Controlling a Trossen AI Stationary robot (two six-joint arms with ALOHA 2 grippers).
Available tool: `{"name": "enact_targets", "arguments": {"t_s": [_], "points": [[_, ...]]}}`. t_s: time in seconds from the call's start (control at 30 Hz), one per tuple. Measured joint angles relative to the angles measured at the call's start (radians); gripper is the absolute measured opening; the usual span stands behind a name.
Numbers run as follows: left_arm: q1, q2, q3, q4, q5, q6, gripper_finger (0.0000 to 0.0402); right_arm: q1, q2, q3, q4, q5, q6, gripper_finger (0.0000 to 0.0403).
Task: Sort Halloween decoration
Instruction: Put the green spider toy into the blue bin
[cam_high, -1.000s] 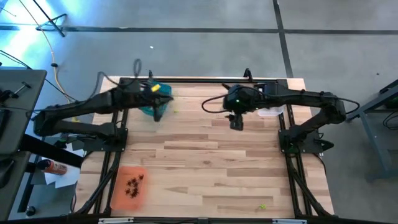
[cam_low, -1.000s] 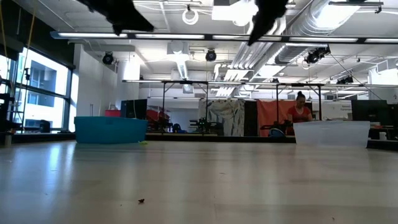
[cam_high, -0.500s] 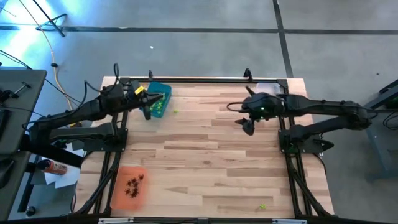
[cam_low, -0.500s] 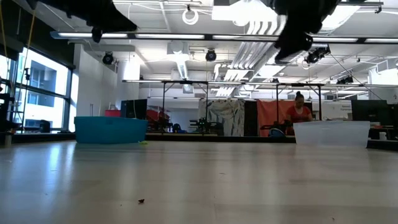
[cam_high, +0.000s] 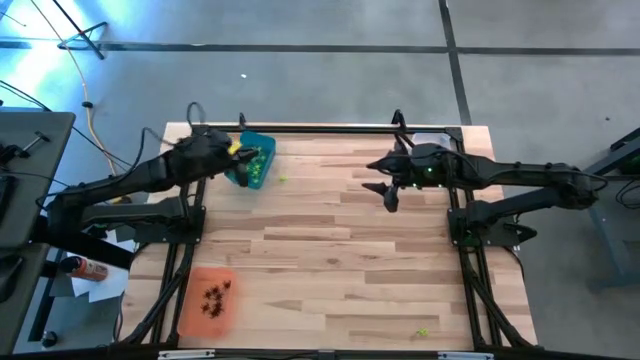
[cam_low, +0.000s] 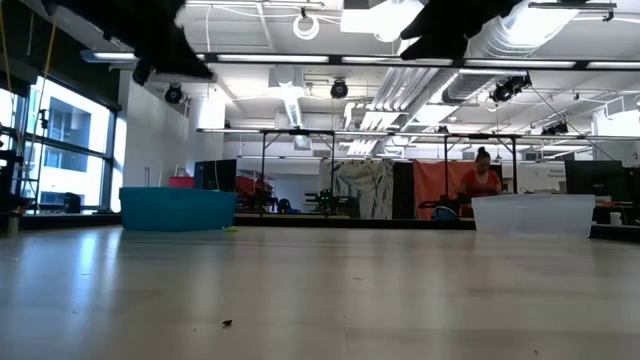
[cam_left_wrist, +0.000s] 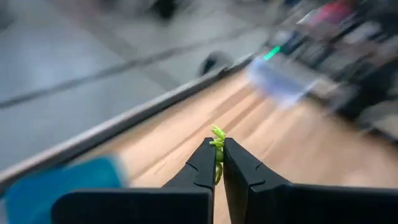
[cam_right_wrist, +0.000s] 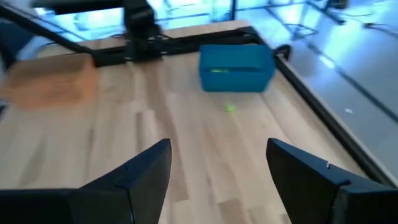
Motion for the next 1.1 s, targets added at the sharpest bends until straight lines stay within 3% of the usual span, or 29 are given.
{"name": "enact_targets", "arguments": {"t_s": [0.2, 0.47, 0.73, 1.1], "points": [[0.171, 0.203, 0.135, -0.263, 0.008, 0.028, 0.0, 0.0, 0.013, 0.0, 0.016, 0.112, 0.0, 0.0259], [0.392, 0.604, 0.286, -0.479, 0.067, 0.134, 0.0, 0.0, 0.043, 0.001, 0.022, 0.119, 0.049, 0.0259], [0.43, 0.856, 0.308, -0.478, 0.073, 0.138, 0.0, 0.0, 0.102, 0.001, 0.025, 0.118, 0.165, 0.0259], [0.429, 0.96, 0.308, -0.464, 0.075, 0.203, 0.0006, 0.001, 0.166, 0.001, 0.047, 0.11, 0.185, 0.0259]]}}
